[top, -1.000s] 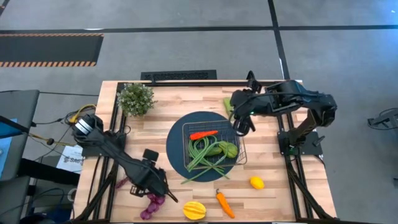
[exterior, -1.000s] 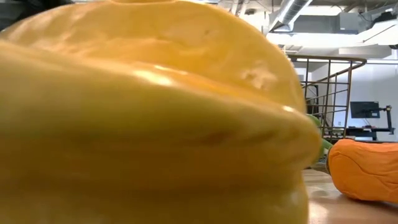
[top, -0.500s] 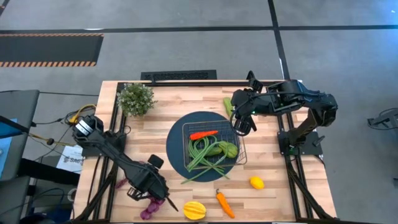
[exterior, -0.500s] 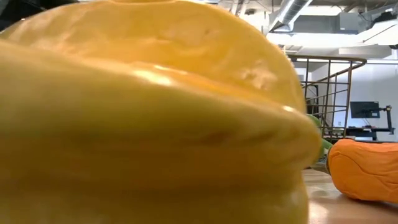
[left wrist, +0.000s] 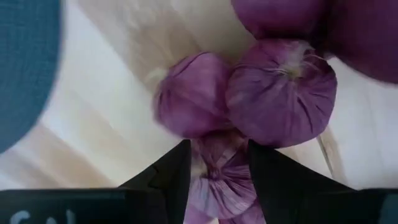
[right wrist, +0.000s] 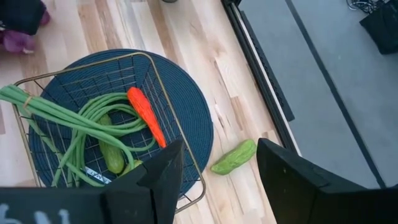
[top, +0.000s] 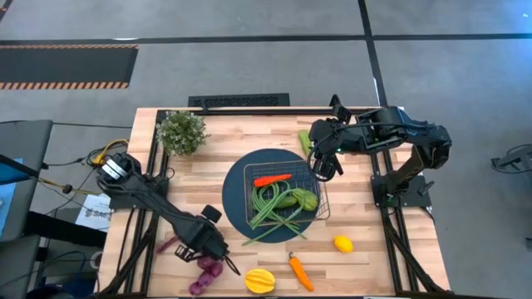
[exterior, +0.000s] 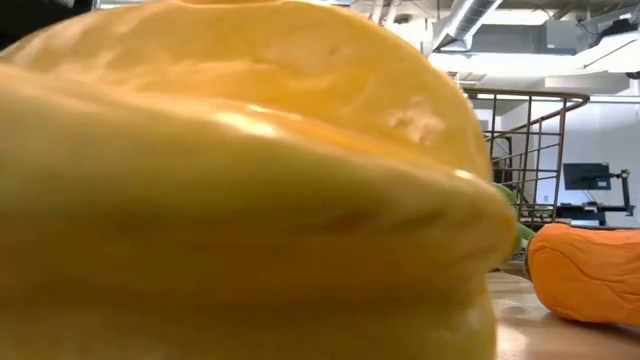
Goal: Build produce basket
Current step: Put the purple garlic into the gold wire basket
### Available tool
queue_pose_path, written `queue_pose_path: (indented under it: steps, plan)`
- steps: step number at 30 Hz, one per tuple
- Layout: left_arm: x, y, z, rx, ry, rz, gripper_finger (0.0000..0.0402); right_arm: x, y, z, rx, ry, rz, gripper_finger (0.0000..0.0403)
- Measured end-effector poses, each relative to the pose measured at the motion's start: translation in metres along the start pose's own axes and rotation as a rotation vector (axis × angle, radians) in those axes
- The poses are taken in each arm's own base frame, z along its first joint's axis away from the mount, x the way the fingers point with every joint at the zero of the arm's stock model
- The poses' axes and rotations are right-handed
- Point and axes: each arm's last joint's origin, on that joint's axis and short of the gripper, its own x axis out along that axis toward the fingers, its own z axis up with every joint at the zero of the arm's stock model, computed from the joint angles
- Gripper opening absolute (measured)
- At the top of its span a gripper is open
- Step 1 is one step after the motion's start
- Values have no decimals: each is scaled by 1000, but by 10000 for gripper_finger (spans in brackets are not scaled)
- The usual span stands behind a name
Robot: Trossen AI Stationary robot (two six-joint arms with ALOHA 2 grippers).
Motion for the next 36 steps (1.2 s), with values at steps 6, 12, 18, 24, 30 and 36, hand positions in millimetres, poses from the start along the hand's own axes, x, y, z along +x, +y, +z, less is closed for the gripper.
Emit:
queue_pose_path:
  steps: [6,12,18,24,30,36]
  plan:
    - [16,8,-10,-10,48,-10,144,0,0,0,9,0,0,221]
    - [27,22,-13,-47,47,-30,144,0,0,0,13,-1,1,221]
    - [33,35,-16,-133,68,-5,111,0,0,0,13,-1,0,221]
    - [27,50,-16,-257,88,-19,14,0,0,0,13,-1,0,221]
    - [4,61,-9,-295,80,20,2,0,0,0,13,-1,0,221]
    - [-34,69,-2,-313,49,12,2,0,0,0,13,-1,0,221]
